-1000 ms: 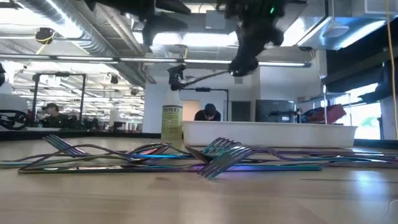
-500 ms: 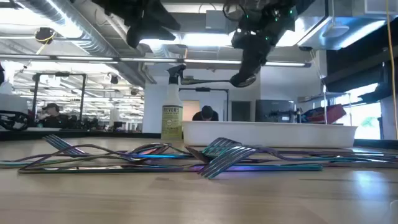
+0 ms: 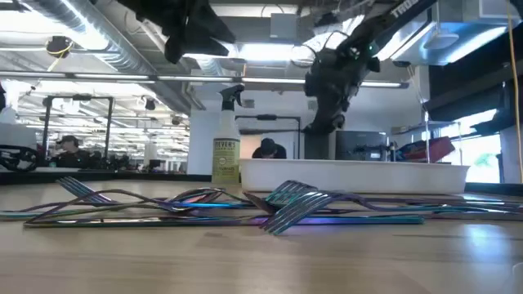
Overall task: Sort silverware
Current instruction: Put the black spoon on the white silverware tray
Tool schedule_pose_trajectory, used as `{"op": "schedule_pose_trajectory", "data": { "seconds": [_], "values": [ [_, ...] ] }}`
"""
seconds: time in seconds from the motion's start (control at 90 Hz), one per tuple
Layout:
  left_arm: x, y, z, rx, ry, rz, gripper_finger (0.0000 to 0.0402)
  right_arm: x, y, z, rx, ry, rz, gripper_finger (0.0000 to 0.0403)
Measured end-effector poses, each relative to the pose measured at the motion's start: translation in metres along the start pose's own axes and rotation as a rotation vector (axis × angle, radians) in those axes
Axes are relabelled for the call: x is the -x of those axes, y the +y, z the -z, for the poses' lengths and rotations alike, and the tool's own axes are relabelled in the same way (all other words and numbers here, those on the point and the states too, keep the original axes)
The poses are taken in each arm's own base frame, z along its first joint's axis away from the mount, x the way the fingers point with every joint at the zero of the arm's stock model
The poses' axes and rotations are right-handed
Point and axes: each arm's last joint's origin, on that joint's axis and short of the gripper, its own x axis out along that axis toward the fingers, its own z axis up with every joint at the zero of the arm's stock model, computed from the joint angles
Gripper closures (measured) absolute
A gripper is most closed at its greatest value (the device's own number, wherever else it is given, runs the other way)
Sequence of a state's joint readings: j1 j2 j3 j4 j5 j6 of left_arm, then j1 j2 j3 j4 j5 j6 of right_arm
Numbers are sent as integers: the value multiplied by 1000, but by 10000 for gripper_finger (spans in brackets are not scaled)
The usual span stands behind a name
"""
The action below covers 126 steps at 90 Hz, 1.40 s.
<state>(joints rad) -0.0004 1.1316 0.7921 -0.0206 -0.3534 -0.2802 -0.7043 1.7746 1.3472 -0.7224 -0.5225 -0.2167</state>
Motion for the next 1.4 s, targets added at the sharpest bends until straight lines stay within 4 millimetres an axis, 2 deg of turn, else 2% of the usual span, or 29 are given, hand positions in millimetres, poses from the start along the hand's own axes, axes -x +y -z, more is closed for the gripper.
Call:
{"op": "schedule_pose_trajectory", "data": {
  "seconds": [0.2,0.411,0.567,0.689,0.944,1.4],
  "values": [
    [0,-1,1,-17,4,2,239,-5,-22,9,-85,44,-1,403],
    [0,0,2,-34,17,-2,239,-19,-30,13,-107,94,17,403],
    [0,0,3,-36,23,-3,239,-23,-34,15,-151,118,92,403],
    [0,0,3,-36,24,-3,239,-22,-35,15,-175,124,131,403],
    [1,-1,3,-35,28,0,239,-24,-30,17,-158,138,47,403],
    [1,-1,3,-32,29,0,239,-25,-25,20,-37,178,-4,403]
  ]
}}
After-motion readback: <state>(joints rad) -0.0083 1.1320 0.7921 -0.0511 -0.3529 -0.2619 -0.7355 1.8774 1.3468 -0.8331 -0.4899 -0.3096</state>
